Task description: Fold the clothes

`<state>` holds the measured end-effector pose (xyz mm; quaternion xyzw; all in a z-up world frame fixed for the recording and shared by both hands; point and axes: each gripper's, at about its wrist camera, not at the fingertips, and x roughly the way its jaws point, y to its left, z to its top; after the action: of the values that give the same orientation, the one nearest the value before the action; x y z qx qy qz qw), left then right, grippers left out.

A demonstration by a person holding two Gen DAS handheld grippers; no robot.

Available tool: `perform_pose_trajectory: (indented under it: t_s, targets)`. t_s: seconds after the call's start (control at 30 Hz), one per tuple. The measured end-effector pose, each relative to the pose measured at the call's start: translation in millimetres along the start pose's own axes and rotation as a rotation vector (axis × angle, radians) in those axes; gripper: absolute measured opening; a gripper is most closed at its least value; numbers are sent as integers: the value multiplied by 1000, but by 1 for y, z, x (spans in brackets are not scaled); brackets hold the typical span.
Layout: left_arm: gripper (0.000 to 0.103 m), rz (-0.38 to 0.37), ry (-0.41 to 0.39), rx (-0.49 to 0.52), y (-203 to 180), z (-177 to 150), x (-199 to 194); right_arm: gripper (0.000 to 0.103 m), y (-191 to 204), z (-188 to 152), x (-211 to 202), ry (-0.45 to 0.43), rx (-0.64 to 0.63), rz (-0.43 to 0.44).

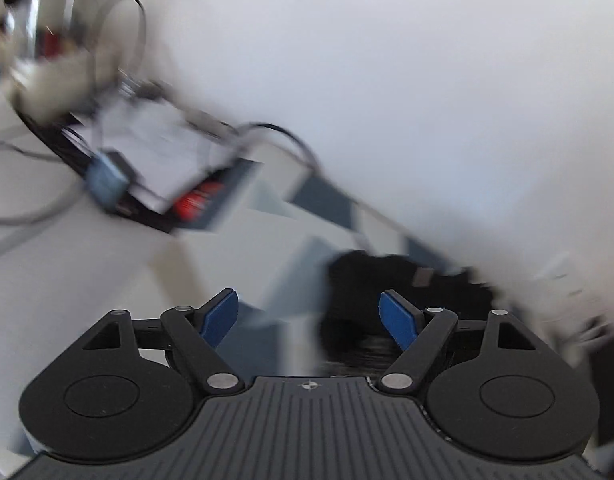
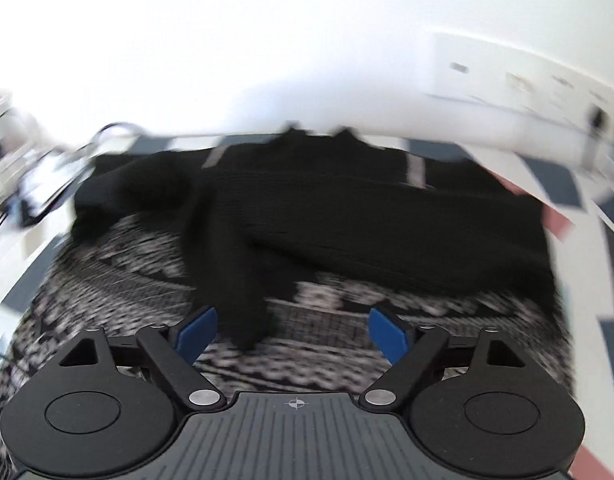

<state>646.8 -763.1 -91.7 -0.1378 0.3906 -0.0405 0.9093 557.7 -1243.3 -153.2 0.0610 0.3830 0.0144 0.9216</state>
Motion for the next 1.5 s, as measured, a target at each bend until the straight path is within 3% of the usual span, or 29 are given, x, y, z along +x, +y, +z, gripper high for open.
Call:
perform_pose_trajectory:
  t_s: [0.07, 0.17, 0.23, 0.33, 0.37, 0.47, 0.6, 0.87, 0.97, 1.03, 1.1, 1.3, 1.43, 1.5]
  targets:
    - [80, 48, 10, 110, -2, -2, 12, 77, 12, 2, 7, 3, -49, 18]
    - [80, 13, 62, 246, -26, -22, 39, 61, 22, 2, 20, 39, -86, 21]
    - [80, -13, 99, 316, -43, -38, 57, 57, 19, 3, 26, 57, -79, 21]
    - [80, 0, 116, 402, -60, -55, 78, 27, 11, 7, 29, 60, -49, 31]
    - [80, 13, 111, 431, -65, -59, 84, 7, 6, 10, 28, 55, -33, 38]
    - [80, 50, 113, 481, -71, -64, 95, 7, -17, 23, 13, -42, 67, -2]
    - [80, 69, 149, 475, -66, -61, 104, 7, -70, 46, -15, -195, 311, -13]
    - [86, 74, 127, 547, -71, -65, 104, 9, -153, 69, -16, -177, 510, -108]
    - [87, 88, 119, 547, -74, -66, 106, 25, -173, 72, -15, -177, 568, -234]
    - [88, 93, 121, 532, -74, -65, 107, 26, -182, 69, -16, -183, 597, -224]
    - [90, 97, 119, 524, -74, -65, 108, 27, -186, 67, -14, -164, 596, -202]
    - [95, 114, 111, 497, -71, -66, 109, 35, -166, 50, -9, -91, 387, -223]
    - [97, 123, 109, 479, -70, -67, 109, 38, -149, 41, -4, -34, 237, -180]
    - [97, 127, 107, 473, -70, -67, 109, 40, -146, 39, -1, -8, 272, -112]
